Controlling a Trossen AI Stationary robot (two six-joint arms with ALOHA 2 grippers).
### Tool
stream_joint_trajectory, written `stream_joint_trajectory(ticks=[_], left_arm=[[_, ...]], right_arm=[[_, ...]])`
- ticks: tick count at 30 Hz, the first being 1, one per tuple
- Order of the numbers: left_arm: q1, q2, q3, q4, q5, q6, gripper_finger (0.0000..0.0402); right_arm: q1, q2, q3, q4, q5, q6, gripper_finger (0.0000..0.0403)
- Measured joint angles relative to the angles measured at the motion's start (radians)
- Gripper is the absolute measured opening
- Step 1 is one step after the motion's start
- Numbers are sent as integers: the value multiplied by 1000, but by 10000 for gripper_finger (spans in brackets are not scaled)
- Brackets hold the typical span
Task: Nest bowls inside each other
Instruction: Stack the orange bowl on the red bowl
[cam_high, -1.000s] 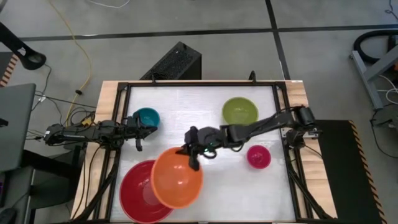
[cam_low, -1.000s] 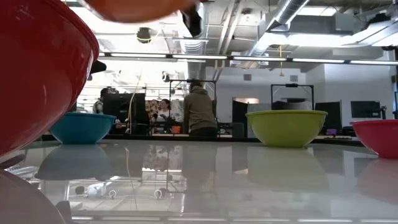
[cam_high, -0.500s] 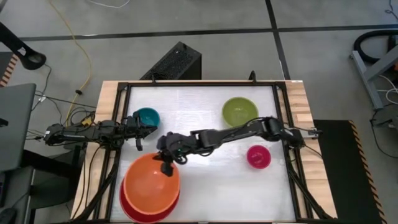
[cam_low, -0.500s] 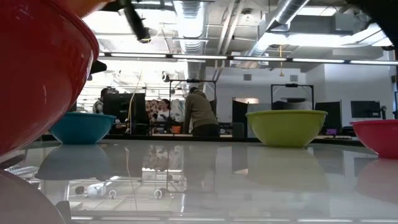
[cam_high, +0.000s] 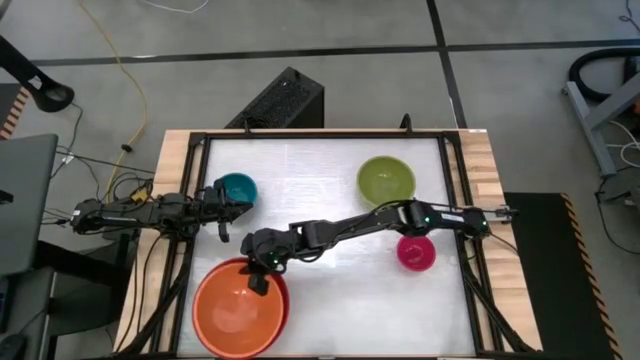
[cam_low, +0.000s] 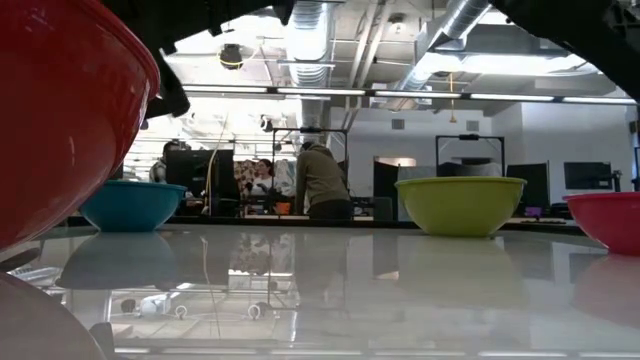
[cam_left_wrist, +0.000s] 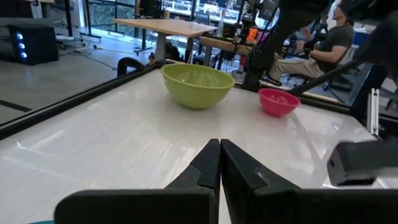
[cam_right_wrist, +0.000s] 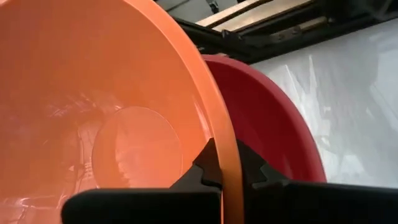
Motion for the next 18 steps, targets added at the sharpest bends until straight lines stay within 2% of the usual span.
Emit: stream_joint_trajectory(ticks=[6,18], left_arm=[[0,0,0,0,0,0,0],[0,0,0,0,0,0,0]], right_arm=[[0,0,0,-30,1,-8,21],[0,0,0,-59,1,-30,59]])
